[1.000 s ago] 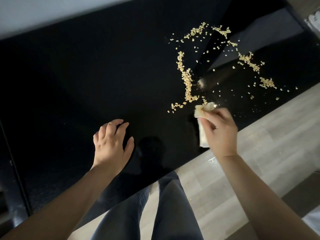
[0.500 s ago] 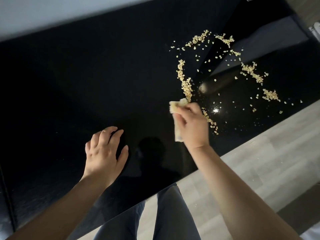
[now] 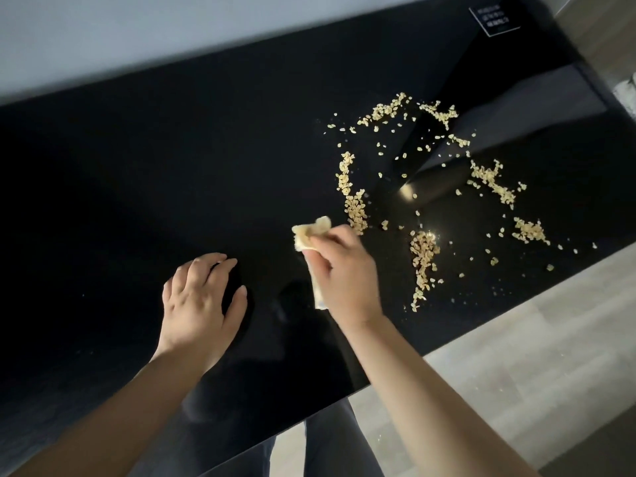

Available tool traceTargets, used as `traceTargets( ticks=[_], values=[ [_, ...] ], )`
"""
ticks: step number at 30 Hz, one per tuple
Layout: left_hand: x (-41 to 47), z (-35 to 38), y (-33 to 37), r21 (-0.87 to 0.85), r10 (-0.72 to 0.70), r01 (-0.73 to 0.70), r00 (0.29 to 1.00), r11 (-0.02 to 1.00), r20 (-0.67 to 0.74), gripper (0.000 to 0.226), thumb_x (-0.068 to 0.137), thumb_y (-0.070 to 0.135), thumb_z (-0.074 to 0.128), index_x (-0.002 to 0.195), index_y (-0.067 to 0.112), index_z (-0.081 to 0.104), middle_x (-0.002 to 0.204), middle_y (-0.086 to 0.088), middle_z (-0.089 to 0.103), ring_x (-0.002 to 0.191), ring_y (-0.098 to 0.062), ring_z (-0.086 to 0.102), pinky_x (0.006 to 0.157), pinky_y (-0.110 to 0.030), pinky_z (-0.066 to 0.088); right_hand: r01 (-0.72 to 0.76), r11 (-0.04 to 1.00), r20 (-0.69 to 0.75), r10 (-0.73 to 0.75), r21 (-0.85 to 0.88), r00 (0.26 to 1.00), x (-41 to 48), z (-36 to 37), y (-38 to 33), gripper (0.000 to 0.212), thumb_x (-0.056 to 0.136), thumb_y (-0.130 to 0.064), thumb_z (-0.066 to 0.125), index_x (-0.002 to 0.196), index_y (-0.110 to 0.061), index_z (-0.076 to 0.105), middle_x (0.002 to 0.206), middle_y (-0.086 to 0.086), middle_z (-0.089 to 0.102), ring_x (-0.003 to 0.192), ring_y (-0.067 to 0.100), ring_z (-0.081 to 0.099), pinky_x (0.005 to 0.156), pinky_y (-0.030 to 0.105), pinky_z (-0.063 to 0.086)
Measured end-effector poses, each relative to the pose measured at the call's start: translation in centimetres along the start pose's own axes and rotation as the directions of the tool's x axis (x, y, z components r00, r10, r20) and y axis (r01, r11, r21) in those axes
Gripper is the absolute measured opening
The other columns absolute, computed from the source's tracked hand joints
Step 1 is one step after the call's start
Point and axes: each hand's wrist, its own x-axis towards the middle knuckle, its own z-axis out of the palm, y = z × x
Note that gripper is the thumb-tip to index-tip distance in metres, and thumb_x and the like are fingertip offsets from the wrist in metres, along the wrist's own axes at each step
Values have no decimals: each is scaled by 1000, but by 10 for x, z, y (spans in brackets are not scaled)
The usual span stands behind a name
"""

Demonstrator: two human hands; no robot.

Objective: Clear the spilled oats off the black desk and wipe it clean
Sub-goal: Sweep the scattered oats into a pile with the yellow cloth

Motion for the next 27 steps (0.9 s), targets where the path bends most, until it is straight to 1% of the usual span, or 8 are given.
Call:
traceTargets(
  ticks=[4, 8, 13, 16, 20, 22, 25, 27],
  values=[
    [22, -3, 11, 13, 8, -8, 1000, 1000, -23, 57, 87, 48, 36, 127, 13, 57, 133, -1, 48, 124, -26, 39, 103, -49, 33, 23, 1000, -1, -23, -11, 1000, 23, 6, 18, 24, 87, -28, 54, 97, -16, 74, 93, 0, 60, 68, 12, 60, 55, 26, 51],
    [44, 2, 22, 39, 47, -46, 999, 998, -26, 57, 87, 47, 36, 127, 12, 57, 134, -3, 48, 125, -25, 38, 105, -49, 32, -93, 993, -103, 85, -74, 991, 41, -26, 72, 18, 84, -20, 67, 100, -23, 75, 94, 2, 61, 71, 17, 62, 61, 26, 51],
    [60, 15, 39, 90, 90, -88, 996, 992, -13, 58, 88, 45, 37, 128, 8, 57, 134, -5, 49, 125, -24, 38, 108, -47, 30, -226, 970, -202, 203, -95, 958, 45, -68, 108, 22, 83, -11, 71, 104, -16, 75, 88, 4, 58, 68, 14, 57, 62, 8, 37],
    [63, 19, 43, 116, 69, -66, 997, 991, -22, 57, 88, 45, 39, 127, 9, 58, 132, -5, 49, 122, -25, 41, 104, -50, 33, -146, 989, -164, 143, -7, 976, 48, -66, 83, 19, 85, -12, 67, 102, -15, 75, 87, 2, 57, 68, 9, 52, 63, 6, 38],
    [62, 21, 45, 112, 49, -44, 998, 993, -35, 56, 88, 45, 38, 127, 11, 59, 132, -3, 49, 122, -24, 41, 103, -50, 32, -48, 996, -37, 51, 80, 998, 65, -25, 39, 15, 86, -20, 66, 98, -16, 75, 89, -2, 58, 74, 7, 53, 62, 12, 42],
    [64, 20, 48, 101, 41, -36, 998, 994, -46, 56, 88, 46, 38, 127, 12, 59, 132, -3, 50, 122, -24, 41, 104, -50, 31, 8, 997, -4, -7, 81, 1000, 82, -2, 28, 12, 87, -20, 68, 95, -13, 74, 90, -1, 59, 75, 8, 56, 61, 17, 48],
    [67, 21, 50, 100, 31, -23, 997, 995, -77, 56, 88, 46, 39, 127, 12, 59, 132, -3, 50, 122, -25, 42, 104, -50, 31, 83, 995, 59, -87, 56, 995, 104, 17, 29, 9, 82, -14, 73, 90, -10, 72, 91, 3, 60, 66, 15, 62, 55, 31, 54],
    [68, 24, 53, 94, 19, -9, 995, 996, -102, 55, 88, 45, 40, 127, 11, 59, 132, -4, 50, 122, -26, 43, 103, -51, 31, 125, 991, 53, -128, 48, 990, 112, 13, 46, 11, 80, -13, 73, 91, -12, 73, 94, 3, 62, 70, 13, 62, 61, 27, 55]
  ],
)
